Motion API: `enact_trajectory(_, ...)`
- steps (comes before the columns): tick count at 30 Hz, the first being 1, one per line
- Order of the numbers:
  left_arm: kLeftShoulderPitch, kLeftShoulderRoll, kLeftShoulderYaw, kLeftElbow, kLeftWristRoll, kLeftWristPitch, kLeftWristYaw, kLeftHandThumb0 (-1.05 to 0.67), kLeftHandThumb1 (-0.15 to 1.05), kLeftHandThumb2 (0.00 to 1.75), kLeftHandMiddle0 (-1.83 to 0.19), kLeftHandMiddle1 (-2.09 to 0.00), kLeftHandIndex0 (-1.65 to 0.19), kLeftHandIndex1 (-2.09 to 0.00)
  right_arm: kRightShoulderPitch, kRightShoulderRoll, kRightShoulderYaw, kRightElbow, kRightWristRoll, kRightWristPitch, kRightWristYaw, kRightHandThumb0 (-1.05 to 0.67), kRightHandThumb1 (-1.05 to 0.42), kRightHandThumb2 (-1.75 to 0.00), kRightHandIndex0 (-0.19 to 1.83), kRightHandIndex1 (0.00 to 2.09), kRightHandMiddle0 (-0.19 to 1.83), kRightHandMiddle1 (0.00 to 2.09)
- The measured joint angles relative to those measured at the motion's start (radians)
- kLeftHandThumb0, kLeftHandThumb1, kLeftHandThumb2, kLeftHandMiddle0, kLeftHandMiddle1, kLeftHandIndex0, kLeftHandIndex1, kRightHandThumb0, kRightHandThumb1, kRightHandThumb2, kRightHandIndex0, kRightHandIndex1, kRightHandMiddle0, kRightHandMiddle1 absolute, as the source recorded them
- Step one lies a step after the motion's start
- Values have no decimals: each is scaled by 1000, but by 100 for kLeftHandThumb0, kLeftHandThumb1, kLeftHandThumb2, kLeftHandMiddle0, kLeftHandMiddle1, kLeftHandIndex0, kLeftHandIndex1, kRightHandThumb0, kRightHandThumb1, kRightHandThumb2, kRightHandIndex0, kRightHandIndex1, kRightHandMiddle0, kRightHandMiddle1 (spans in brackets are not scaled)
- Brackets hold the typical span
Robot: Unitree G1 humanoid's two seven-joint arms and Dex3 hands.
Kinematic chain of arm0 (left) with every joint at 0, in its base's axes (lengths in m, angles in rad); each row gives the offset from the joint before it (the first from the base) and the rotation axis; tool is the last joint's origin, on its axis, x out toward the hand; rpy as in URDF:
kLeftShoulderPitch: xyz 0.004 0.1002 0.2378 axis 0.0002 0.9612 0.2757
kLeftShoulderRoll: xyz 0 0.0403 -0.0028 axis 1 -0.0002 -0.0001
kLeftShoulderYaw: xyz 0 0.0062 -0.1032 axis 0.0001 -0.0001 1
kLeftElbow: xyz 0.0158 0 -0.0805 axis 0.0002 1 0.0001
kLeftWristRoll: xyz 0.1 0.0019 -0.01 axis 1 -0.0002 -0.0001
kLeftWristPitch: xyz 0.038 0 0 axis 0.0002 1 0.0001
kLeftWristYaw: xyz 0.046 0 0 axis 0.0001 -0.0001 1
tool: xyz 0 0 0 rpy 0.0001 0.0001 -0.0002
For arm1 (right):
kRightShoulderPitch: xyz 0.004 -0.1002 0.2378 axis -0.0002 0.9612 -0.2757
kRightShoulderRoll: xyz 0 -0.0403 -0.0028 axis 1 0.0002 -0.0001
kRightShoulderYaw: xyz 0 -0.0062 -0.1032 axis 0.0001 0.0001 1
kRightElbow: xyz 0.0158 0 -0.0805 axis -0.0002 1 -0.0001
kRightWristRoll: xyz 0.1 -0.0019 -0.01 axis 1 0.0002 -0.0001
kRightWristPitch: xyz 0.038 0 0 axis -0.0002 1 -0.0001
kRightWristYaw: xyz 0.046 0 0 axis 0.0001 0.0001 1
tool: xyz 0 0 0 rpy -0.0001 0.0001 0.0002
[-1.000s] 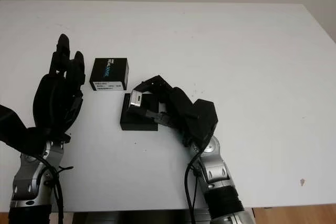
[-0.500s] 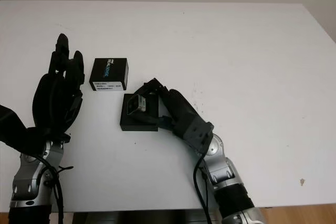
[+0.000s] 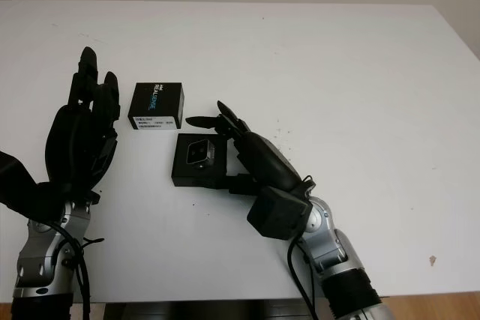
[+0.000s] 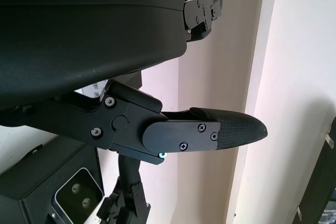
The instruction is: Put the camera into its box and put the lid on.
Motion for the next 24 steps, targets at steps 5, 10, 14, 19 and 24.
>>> enact_trajectory(5,0,0,0,0,1,0,0,-78,105,43,19,0,19,0,0,-32,0,-9,-22,-38,-1,-54,-99,-7,-19,4,-14,60)
enact_trajectory(10,0,0,0,0,0,4,-1,-78,105,42,19,0,19,0,-8,-107,5,-10,-80,-130,2,-67,-104,-16,-16,5,-12,39)
enact_trajectory(14,0,0,0,0,0,5,-1,-78,105,43,19,0,19,0,-16,-125,1,5,-130,-190,-82,-65,-101,-7,11,17,8,41)
enact_trajectory(19,0,0,-2,2,1,5,-2,-78,105,42,19,0,19,0,-27,-110,2,-3,-250,-158,-194,-64,-97,-5,24,24,9,68)
enact_trajectory(24,-1,0,-9,2,4,5,-2,-78,105,43,19,0,19,0,-51,-120,9,-143,-326,-54,-134,-69,-95,-5,28,28,6,91)
